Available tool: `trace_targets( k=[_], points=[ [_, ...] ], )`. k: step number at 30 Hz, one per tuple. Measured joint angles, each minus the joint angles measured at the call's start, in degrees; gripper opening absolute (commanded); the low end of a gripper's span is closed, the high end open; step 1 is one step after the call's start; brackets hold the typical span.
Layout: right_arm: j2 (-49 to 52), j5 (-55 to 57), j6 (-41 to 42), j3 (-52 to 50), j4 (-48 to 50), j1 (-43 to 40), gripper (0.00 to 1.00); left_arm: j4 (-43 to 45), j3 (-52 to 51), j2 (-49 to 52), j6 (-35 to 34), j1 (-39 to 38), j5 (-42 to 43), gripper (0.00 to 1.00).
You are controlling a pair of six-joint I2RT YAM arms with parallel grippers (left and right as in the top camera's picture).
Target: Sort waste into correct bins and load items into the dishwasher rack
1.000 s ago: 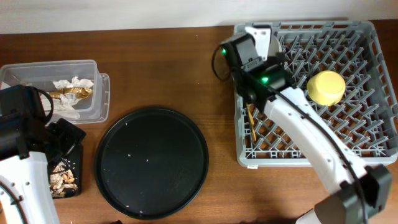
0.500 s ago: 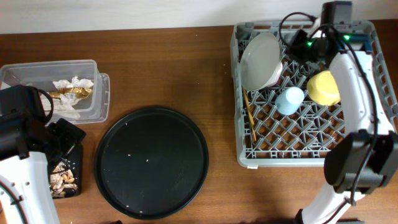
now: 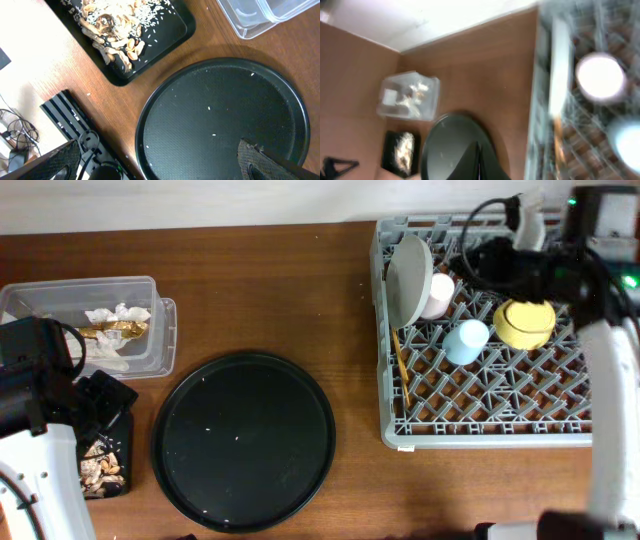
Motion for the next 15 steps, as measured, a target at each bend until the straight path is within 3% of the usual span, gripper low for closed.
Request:
trace_targets(
  k=[4, 8, 9, 10, 11, 15],
  points=[
    [-13.4, 14.1, -1.3, -0.1, -18.1, 5.8, 0.04, 0.0, 0.0, 0.0, 0.0, 0.0, 0.0, 0.99],
    [-24.1, 18.8, -1.2, -7.2, -22.0, 13.3, 0.05, 0.1, 0.0, 0.0, 0.0, 0.0, 0.0, 0.99],
    [-28.1, 19.2, -0.9, -10.8, -21.6, 14.5, 0.13, 0.1, 0.0, 0.0, 0.0, 0.0, 0.0, 1.0],
    [-32.0, 19.6, -0.4, -14.4, -21.5, 14.8, 0.5, 0.1, 0.0, 0.0, 0.0, 0.0, 0.0, 0.99],
    [-36.1, 19.8, 0.2, -18.2, -21.6, 14.9, 0.98, 0.1, 0.0, 0.0, 0.0, 0.0, 0.0, 0.99],
    [-46.2, 20.2, 0.5, -28.4, -24.3, 15.0, 0.98, 0.1, 0.0, 0.0, 0.0, 0.0, 0.0, 0.99]
  ],
)
